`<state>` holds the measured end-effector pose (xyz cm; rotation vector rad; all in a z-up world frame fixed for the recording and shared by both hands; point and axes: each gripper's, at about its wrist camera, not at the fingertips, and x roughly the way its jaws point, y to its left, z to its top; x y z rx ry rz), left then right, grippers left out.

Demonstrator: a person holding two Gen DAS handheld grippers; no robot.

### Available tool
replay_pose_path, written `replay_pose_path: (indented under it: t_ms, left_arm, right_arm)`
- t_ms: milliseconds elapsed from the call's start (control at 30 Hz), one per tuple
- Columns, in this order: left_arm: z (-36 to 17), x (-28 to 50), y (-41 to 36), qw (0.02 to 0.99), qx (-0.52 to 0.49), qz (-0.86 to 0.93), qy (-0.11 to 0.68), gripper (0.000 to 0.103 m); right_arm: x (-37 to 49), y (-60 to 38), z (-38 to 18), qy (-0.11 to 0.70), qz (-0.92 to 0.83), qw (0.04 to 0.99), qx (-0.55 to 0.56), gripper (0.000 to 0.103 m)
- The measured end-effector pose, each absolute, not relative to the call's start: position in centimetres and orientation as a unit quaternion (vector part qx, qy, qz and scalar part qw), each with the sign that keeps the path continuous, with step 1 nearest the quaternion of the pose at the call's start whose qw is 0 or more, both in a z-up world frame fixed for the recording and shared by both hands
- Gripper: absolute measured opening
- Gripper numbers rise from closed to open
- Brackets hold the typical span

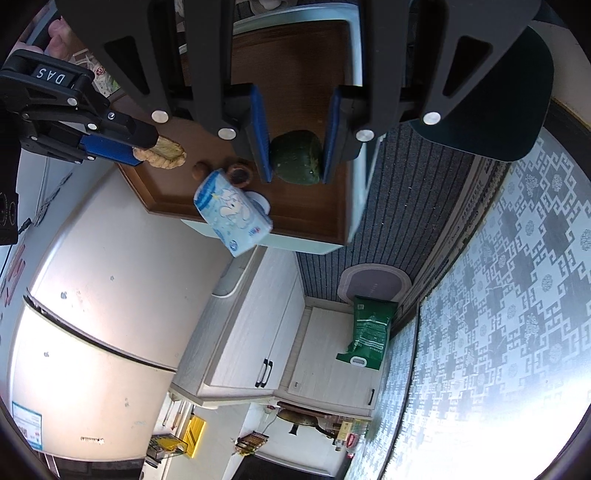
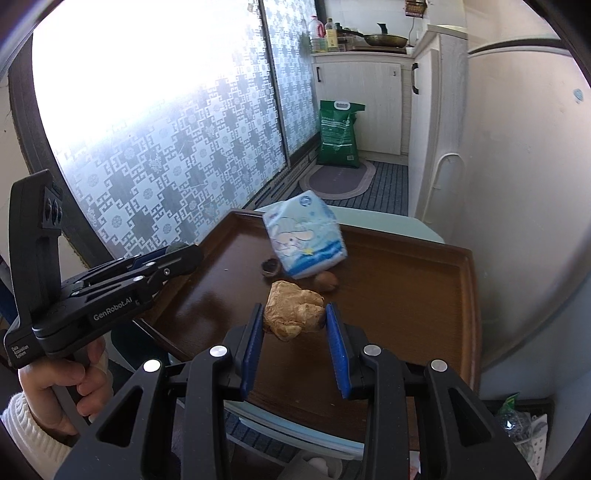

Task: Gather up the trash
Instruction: 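Lift the ginger and avocado and carry both toward the teal bin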

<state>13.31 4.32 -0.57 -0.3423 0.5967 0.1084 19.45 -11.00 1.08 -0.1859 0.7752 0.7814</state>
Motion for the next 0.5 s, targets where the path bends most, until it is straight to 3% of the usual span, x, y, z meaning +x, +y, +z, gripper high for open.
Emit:
replay_pose_path:
  t_ms: [500]
  left_arm:
    - [-0.9, 10.1, 10.8, 0.93, -0.178, 0.102, 0.303, 0.029]
  right_arm:
    - [17.8, -5.2, 1.9, 0.364, 0.406, 0.832, -0.1, 0.034]
